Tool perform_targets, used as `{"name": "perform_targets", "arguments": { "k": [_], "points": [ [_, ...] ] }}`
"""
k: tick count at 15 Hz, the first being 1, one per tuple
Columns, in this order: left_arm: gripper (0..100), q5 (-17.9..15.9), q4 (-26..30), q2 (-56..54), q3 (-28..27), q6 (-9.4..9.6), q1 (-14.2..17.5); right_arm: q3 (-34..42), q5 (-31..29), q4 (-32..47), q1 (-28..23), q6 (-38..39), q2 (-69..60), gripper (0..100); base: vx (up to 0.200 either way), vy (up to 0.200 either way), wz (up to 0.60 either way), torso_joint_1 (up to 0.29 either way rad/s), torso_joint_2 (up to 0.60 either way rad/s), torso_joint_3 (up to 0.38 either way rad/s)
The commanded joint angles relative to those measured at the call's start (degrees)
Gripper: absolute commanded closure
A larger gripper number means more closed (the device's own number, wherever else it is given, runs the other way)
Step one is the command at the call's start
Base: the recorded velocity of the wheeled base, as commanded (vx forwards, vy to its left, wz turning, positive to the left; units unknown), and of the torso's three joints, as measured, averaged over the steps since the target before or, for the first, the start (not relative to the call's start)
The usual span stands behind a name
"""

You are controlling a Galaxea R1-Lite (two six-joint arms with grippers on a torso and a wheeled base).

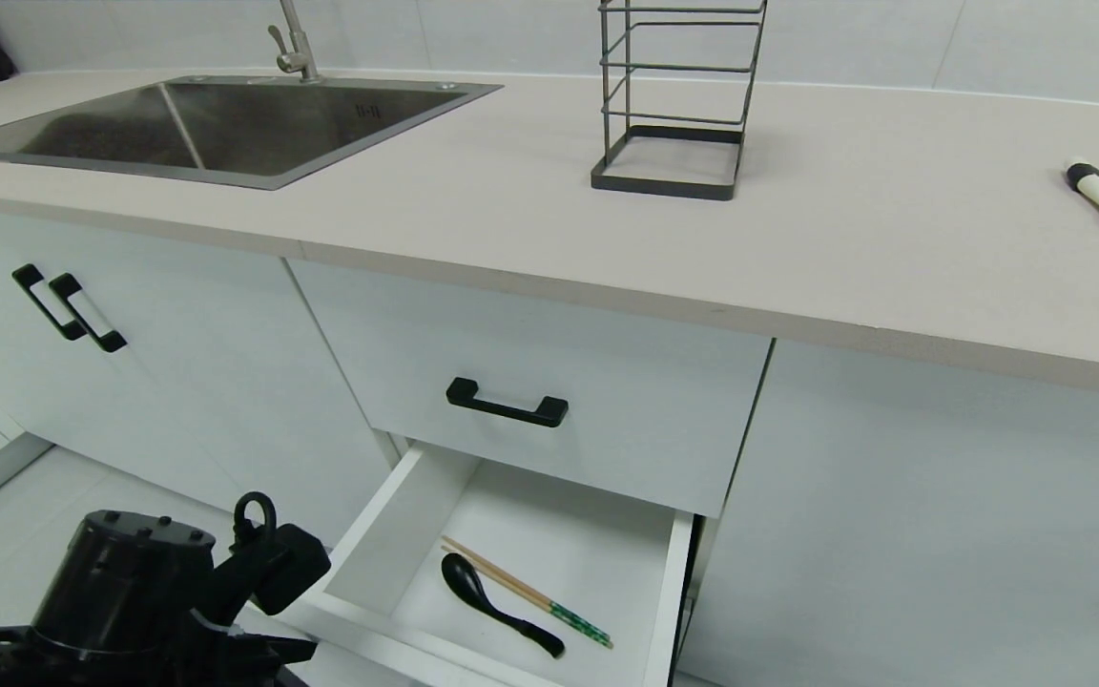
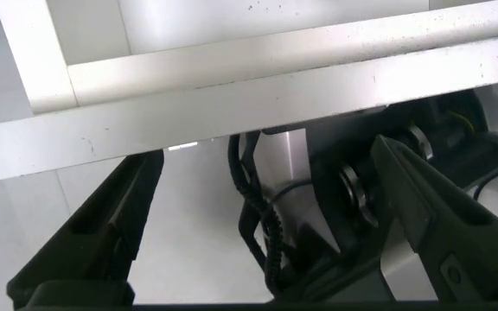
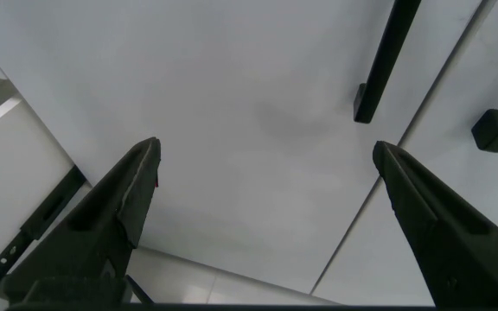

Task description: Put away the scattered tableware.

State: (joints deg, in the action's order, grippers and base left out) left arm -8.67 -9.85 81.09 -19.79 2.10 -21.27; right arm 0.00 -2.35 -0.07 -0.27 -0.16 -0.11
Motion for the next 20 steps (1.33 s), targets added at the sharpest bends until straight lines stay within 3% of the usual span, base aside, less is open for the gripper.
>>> {"name": "perform_targets", "arguments": {
  "k": [1, 13, 20],
  "points": [
    [0, 0.4, -1.8, 2.1, 0.0, 0.01, 0.1, 0.0, 0.0, 0.0, 0.0, 0.0, 0.1, 0, 0.0, 0.0, 0.0, 0.0, 0.0, 0.0],
    [0, 0.8, -13.6, 8.8, -1.4, 0.01, 0.3, 0.0, 0.0, 0.0, 0.0, 0.0, 0.1, 0, 0.0, 0.0, 0.0, 0.0, 0.0, 0.0],
    [0, 1.0, -24.4, 15.4, -1.7, 0.01, 0.4, 0.0, 0.0, 0.0, 0.0, 0.0, 0.1, 0, 0.0, 0.0, 0.0, 0.0, 0.0, 0.0]
  ]
}}
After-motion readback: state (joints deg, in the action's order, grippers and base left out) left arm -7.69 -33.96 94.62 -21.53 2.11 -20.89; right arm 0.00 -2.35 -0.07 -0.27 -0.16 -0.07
